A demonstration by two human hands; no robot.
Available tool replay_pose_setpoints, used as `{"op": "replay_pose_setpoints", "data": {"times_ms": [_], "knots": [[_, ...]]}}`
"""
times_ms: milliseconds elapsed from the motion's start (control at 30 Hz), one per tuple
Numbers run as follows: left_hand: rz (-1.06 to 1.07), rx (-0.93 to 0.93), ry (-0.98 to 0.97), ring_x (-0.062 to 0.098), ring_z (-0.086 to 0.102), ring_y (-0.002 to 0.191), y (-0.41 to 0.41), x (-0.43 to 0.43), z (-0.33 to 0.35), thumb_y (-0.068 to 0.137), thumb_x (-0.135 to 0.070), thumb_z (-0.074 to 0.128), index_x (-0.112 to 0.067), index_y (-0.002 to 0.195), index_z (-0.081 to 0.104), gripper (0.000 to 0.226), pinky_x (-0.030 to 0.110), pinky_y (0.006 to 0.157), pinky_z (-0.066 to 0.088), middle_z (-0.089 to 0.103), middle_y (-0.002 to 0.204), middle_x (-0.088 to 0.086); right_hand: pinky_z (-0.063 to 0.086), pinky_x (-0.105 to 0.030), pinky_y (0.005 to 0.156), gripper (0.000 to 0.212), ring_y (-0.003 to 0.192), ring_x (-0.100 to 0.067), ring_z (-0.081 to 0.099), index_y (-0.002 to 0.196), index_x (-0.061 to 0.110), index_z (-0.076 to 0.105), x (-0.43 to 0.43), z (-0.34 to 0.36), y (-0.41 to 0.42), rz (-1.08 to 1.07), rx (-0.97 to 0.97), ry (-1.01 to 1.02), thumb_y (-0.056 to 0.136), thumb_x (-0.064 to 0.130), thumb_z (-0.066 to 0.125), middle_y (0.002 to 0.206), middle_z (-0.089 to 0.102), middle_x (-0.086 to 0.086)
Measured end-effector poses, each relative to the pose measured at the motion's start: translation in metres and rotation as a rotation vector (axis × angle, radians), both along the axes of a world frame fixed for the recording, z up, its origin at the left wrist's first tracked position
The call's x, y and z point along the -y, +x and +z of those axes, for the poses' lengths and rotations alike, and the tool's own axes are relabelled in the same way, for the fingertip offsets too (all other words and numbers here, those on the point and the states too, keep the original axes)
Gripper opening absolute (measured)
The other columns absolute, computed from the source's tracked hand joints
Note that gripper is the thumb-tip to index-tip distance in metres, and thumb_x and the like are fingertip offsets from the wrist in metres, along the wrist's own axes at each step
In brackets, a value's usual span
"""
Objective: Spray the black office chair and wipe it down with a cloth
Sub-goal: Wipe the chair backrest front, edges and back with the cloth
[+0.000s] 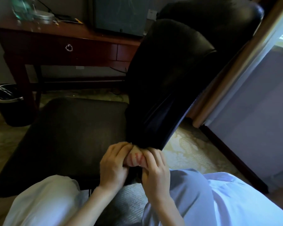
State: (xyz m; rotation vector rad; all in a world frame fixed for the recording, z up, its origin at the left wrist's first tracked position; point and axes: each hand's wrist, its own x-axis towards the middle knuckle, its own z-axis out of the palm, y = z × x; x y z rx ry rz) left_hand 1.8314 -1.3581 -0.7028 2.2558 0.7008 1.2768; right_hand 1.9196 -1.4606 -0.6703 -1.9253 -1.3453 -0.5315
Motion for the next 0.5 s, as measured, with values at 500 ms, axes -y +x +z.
{"op": "replay_pose_setpoints", "data": {"times_ms": [500], "knots": [[-0.113, 0.310, 0.283, 0.026, 0.059, 0.100, 0.052, 0.001, 0.196, 0.089, -0.016, 0.062, -0.011, 0.118, 0.063, 0.029, 0.042, 0.078, 0.050, 0.062, 0.119, 0.000, 0.045, -0.041, 0.098, 0.022, 0.106, -0.032, 0.056, 0.102, -0.001, 0.071, 0.005, 0.205, 0.051, -0.014, 0.505, 0.453, 0.088, -0.006, 0.055, 0.105, 0.067, -0.015]]}}
